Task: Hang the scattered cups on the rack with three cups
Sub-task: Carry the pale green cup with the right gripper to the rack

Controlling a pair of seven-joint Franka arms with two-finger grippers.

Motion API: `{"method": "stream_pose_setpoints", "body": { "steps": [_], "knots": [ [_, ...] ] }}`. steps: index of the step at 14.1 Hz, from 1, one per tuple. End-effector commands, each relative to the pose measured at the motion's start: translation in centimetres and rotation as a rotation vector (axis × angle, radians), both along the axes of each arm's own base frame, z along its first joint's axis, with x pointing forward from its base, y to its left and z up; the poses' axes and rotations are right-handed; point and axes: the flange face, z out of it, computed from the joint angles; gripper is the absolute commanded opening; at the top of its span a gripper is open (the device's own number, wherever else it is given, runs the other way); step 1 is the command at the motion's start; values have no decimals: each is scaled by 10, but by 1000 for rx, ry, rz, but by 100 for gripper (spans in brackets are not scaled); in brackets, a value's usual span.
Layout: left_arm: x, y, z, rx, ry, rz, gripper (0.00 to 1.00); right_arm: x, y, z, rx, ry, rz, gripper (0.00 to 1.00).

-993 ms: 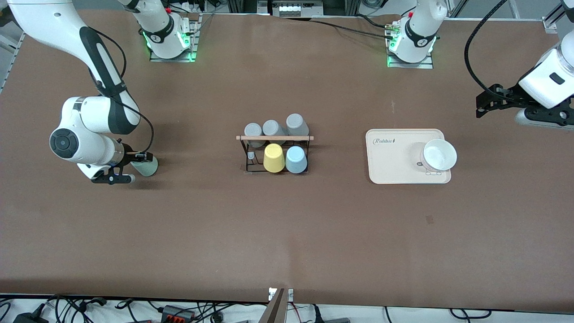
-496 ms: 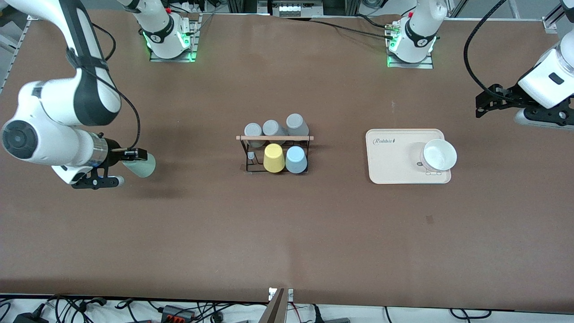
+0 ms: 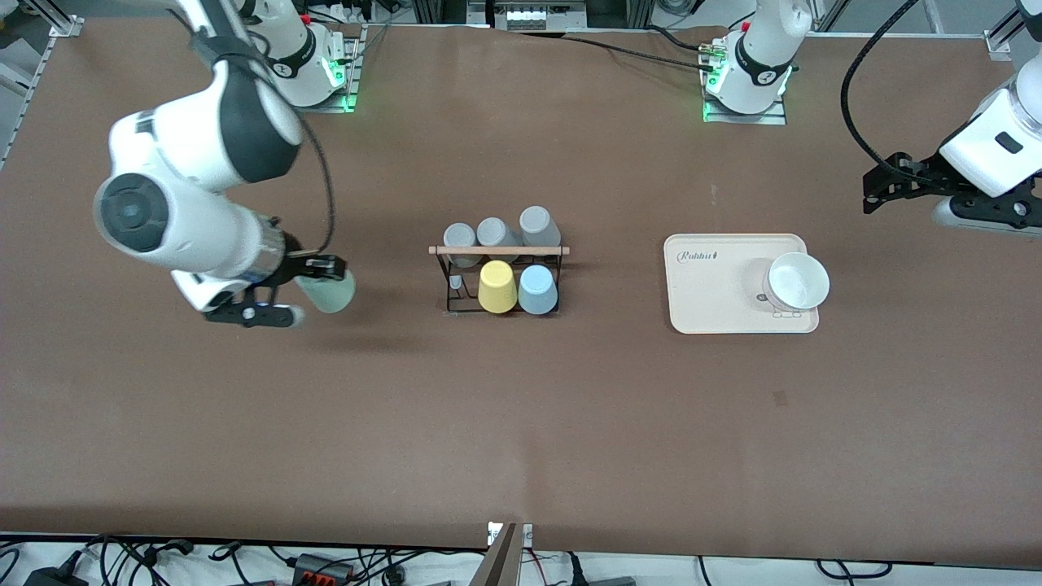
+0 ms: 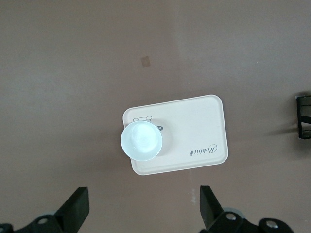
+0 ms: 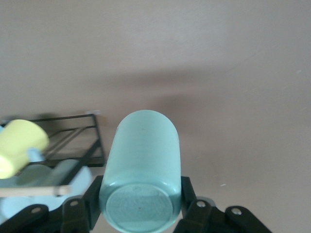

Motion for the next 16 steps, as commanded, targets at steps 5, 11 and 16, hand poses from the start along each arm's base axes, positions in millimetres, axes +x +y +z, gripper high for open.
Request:
{"method": "stream_pose_setpoints", "body": {
  "steps": [5, 11, 16],
  "knots": [
    [-1, -4, -1, 16, -8, -9, 100, -8, 99, -8, 67, 18, -205, 23],
    [-1, -6, 3, 9, -14, -11, 100, -21, 147, -41, 52, 36, -319, 23],
    [-1, 1, 5, 9, -14, -5, 100, -22, 148, -58, 33, 64, -322, 23]
  ]
}}
